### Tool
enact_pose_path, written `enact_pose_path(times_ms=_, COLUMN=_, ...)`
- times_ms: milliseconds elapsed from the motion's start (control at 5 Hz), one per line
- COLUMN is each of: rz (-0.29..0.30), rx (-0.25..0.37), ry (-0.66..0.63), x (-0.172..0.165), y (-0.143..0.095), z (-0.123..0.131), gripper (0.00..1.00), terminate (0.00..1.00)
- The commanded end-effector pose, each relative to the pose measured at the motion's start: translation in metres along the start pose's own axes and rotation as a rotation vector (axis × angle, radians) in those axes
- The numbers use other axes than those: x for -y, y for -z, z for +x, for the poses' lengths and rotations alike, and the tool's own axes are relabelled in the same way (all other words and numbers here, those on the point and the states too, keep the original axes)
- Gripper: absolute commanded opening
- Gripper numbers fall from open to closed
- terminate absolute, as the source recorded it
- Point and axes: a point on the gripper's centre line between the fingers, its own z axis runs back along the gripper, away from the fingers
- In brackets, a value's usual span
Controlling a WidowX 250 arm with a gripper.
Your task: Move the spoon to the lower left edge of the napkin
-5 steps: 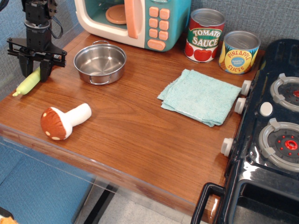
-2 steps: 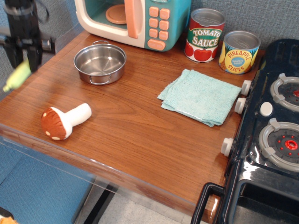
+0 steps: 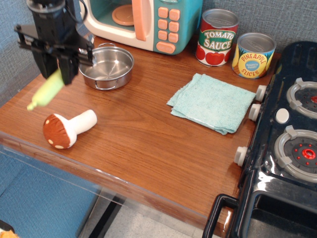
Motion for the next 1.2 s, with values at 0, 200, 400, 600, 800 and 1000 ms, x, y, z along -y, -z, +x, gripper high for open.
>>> enact_pose_path(times_ms=0, rz=0.013, rx=0.009, ry=0.085, x=0.092, y=0.007, z=-0.008, gripper=0.0, terminate=0.0)
enact_pose_path(times_ms=200, rz=0.062, rx=-0.04, ry=0.048, x=0.11, y=0.038, z=0.002, gripper=0.0, terminate=0.0)
enact_pose_path(times_ms=400, rz=0.062, rx=-0.082, ry=0.014, x=0.108, y=0.06, z=0.011, gripper=0.0, terminate=0.0)
enact_pose_path(times_ms=600, rz=0.11, rx=-0.123, ry=-0.007, x=0.099, y=0.071, z=0.019, gripper=0.0, terminate=0.0)
enact_pose_path(times_ms=800, rz=0.033, rx=-0.098, ry=0.011, x=0.091, y=0.065, z=0.02, gripper=1.0, terminate=0.0)
enact_pose_path(times_ms=1000, rz=-0.09, rx=0.01, ry=0.093, x=0.081, y=0.03, z=0.015, gripper=1.0, terminate=0.0)
